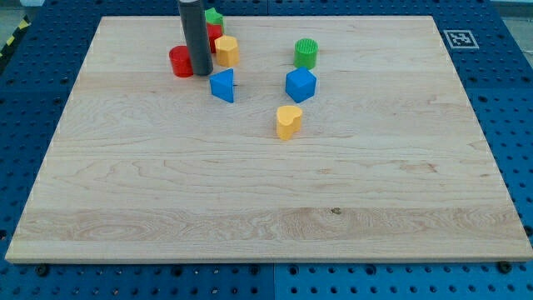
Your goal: Move the arm towards the top left side of the board
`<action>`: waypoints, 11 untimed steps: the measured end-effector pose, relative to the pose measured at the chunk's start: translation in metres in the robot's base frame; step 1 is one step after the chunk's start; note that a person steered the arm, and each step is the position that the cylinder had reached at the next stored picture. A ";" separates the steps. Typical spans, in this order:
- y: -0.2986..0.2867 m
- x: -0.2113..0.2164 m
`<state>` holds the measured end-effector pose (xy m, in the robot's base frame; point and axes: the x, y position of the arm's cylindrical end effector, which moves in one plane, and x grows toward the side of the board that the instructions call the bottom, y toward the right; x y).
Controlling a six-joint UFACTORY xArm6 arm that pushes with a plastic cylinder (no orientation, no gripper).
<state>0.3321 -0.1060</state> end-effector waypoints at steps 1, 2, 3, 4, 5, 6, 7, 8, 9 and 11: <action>0.000 0.016; -0.003 0.024; -0.034 0.024; -0.084 0.024; -0.122 -0.007; -0.130 -0.062; -0.130 -0.105; -0.128 -0.133; -0.123 -0.141; -0.100 -0.140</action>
